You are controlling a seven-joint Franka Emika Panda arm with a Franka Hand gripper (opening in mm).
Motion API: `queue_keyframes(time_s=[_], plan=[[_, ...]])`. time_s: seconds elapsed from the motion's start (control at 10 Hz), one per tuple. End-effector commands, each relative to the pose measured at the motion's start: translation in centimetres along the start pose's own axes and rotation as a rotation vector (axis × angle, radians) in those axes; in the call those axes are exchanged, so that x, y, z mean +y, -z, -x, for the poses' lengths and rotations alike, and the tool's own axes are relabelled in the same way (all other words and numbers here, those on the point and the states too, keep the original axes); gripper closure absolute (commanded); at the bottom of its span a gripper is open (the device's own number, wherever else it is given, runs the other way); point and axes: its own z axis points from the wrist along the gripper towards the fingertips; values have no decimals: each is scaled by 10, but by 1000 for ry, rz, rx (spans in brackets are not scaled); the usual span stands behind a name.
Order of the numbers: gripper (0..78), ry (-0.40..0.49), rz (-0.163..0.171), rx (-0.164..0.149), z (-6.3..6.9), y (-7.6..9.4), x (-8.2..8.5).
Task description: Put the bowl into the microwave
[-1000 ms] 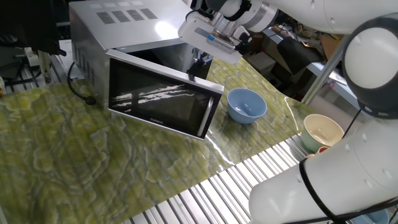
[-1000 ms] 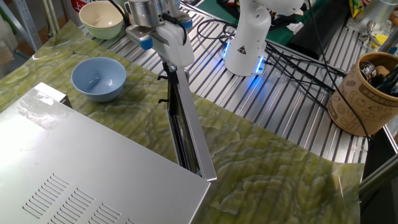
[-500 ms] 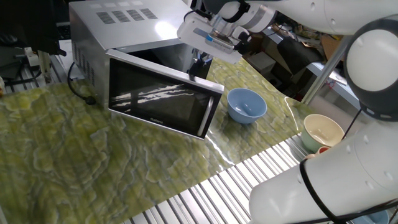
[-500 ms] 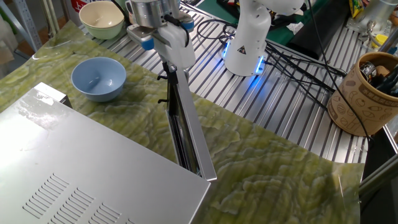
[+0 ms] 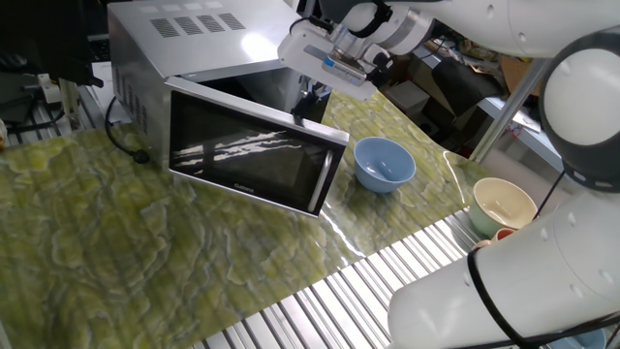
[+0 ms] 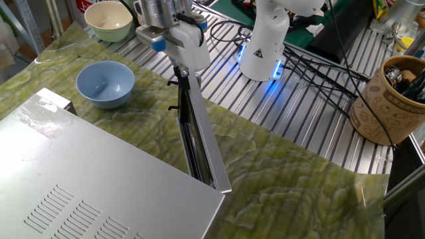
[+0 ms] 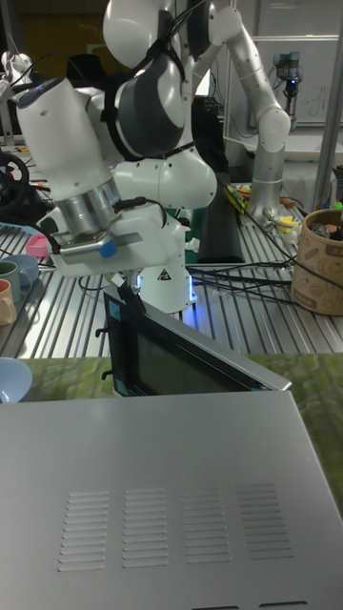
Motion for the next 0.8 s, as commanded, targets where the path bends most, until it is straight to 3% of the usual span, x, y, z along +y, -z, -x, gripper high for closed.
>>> queue_keyframes(time_s=[0.1, 0.3, 0.6, 0.8], plan=[[764, -13, -32, -55, 1, 1, 1], [764, -14, -33, -55, 0, 1, 1], [764, -28, -104, -82, 1, 1, 0], [764, -18, -109, -63, 1, 1, 0]])
